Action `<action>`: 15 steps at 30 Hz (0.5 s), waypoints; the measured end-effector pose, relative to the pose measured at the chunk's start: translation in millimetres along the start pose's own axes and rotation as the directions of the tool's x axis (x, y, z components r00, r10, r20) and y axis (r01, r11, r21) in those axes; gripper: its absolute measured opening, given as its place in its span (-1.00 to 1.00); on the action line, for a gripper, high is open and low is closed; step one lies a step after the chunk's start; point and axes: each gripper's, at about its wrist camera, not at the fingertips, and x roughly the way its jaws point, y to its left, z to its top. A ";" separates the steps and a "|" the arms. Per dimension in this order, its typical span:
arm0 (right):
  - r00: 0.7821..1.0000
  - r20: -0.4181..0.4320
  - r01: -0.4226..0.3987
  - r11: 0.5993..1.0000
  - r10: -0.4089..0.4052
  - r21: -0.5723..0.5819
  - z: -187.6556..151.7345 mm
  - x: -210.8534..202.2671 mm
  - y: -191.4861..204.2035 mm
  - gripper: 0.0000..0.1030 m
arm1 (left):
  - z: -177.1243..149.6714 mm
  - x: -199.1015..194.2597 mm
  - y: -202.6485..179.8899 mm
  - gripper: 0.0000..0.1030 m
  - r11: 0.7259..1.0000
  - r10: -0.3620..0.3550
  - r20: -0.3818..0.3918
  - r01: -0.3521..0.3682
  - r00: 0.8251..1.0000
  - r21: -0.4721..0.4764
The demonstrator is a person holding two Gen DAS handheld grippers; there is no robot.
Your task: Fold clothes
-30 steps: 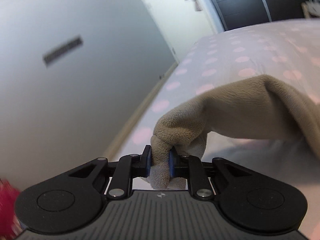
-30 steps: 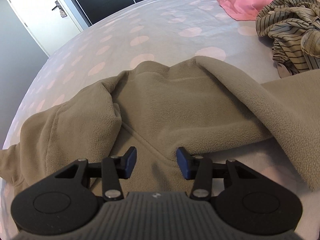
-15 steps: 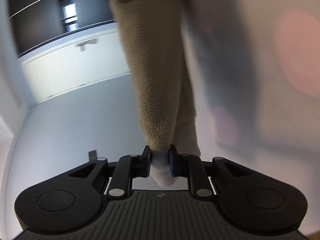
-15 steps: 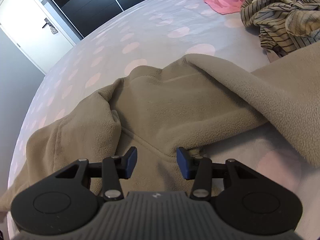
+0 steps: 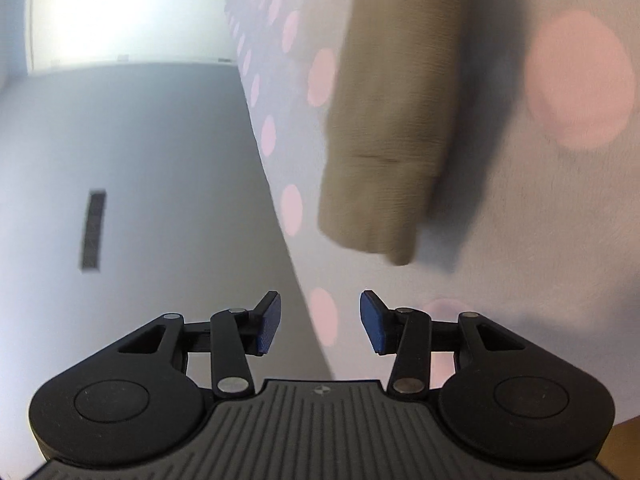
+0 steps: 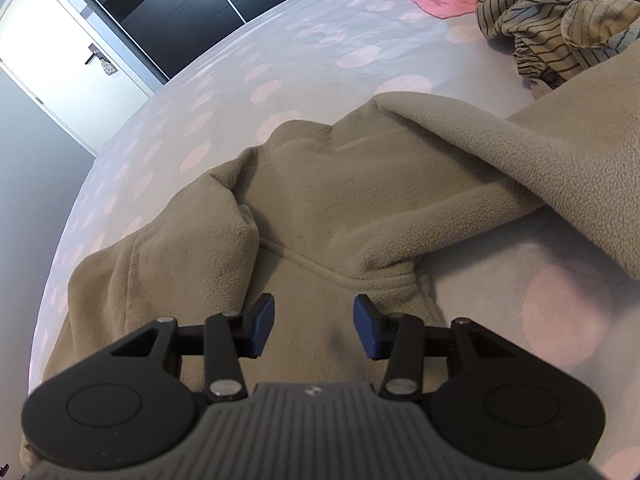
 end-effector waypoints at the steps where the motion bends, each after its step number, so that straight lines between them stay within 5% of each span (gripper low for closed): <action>1: 1.000 -0.002 -0.002 1.000 0.002 0.001 -0.9 0.0 0.6 -0.07 | 0.4 -1.8 8.8 -0.14 0.998 -0.021 -0.005 0.021 1.000 -0.064; 4: 1.000 -0.007 -0.006 1.000 0.006 -0.003 -4.0 -0.4 2.9 -0.07 | 1.2 -7.1 35.3 -0.11 0.963 -0.086 -0.012 0.080 0.996 -0.256; 7: 1.000 -0.010 -0.006 1.000 0.006 -0.010 -7.7 -0.6 6.2 -0.07 | -12.0 -14.2 64.8 -0.11 0.841 -0.172 0.022 0.159 0.985 -0.516; 11: 1.000 -0.017 -0.002 1.000 0.002 -0.005 -13.2 -0.9 7.4 -0.07 | -16.2 -5.2 93.9 0.01 0.576 -0.276 0.147 0.286 0.950 -0.766; 15: 1.000 -0.014 0.002 1.000 -0.002 0.007 -18.1 -3.1 8.0 -0.07 | -18.7 10.2 111.2 0.28 0.243 -0.330 0.313 0.401 0.890 -0.883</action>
